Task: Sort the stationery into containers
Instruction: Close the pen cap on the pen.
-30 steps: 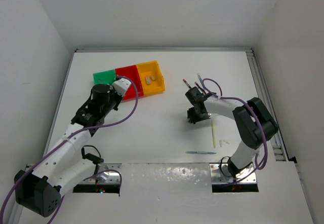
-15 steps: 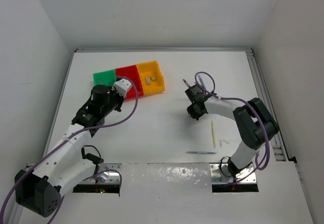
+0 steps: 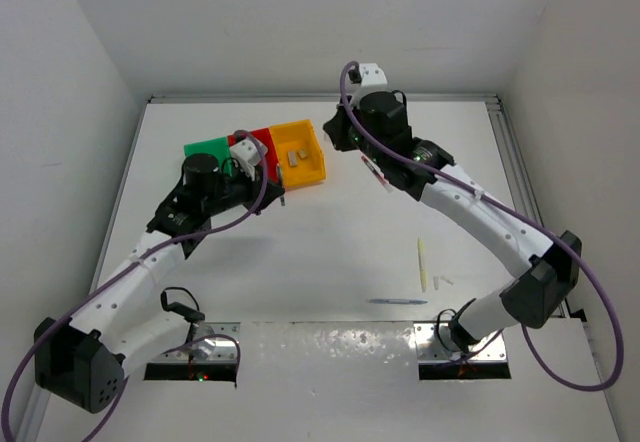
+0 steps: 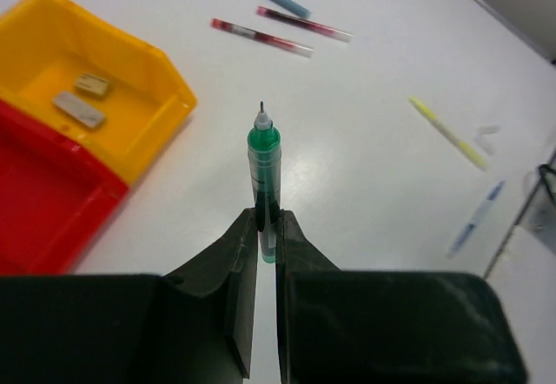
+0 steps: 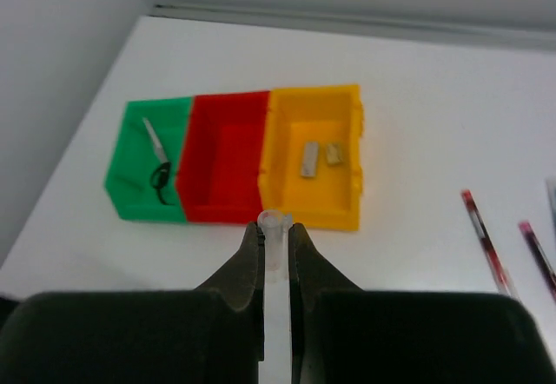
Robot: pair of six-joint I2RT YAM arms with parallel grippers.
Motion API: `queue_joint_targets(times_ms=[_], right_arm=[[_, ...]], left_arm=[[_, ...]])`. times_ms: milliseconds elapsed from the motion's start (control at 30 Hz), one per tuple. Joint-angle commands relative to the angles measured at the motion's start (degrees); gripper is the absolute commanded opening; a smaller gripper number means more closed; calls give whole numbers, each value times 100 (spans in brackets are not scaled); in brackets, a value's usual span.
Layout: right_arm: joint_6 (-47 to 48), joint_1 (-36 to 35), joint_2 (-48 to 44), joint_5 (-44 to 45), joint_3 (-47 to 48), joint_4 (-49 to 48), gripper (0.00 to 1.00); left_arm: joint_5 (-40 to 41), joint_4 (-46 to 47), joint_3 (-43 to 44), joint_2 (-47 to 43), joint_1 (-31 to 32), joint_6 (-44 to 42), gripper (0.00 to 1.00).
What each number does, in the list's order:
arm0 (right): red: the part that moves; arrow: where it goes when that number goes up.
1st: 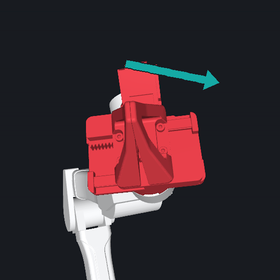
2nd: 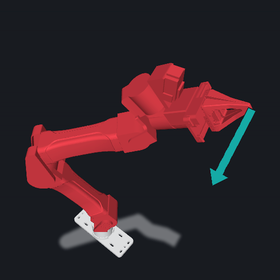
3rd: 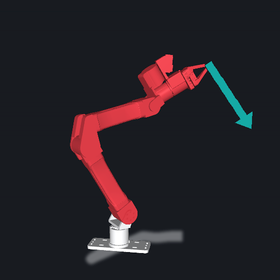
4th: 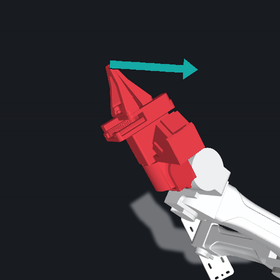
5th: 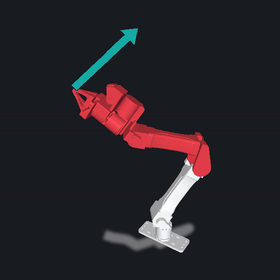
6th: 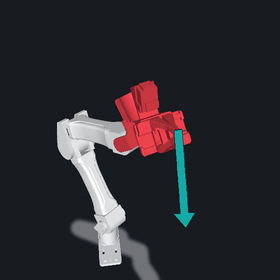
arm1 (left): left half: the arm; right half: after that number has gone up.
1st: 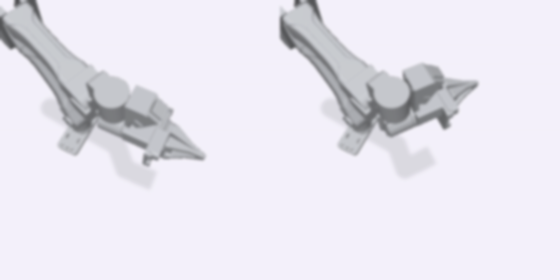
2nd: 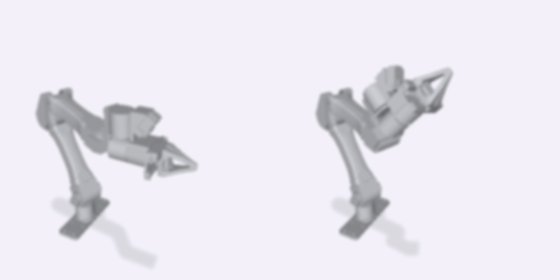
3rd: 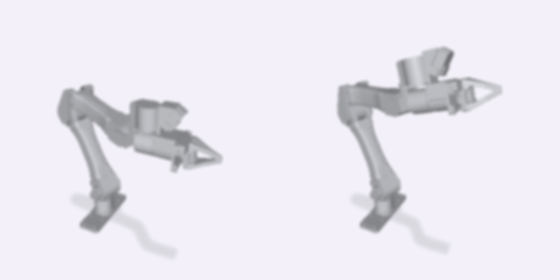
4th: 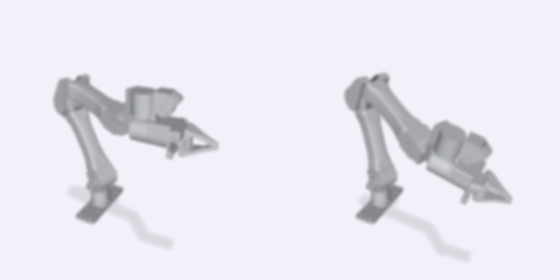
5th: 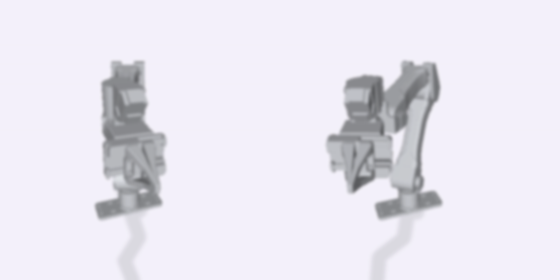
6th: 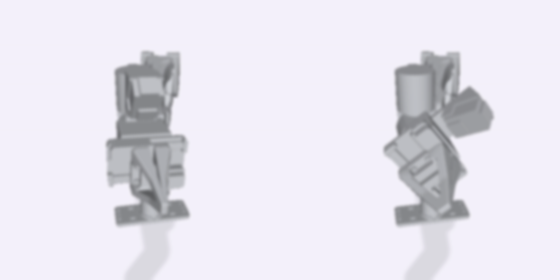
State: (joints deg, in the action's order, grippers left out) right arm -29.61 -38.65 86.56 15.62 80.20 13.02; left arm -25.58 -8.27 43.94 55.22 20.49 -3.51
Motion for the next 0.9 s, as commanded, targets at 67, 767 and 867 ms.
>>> queue_joint_targets(times_ms=[67, 767, 867], right_arm=[[1105, -370, -79, -577, 600, -220, 0], [1106, -345, 176, -1861, 145, -1890, 0], [1080, -371, 220, -1861, 144, -1952, 0]], left_arm=[[-729, 379, 386, 410, -10, 1203, 0], [-861, -386, 1336, 1465, 192, 1625, 0], [-869, -342, 1319, 1465, 245, 1643, 0]])
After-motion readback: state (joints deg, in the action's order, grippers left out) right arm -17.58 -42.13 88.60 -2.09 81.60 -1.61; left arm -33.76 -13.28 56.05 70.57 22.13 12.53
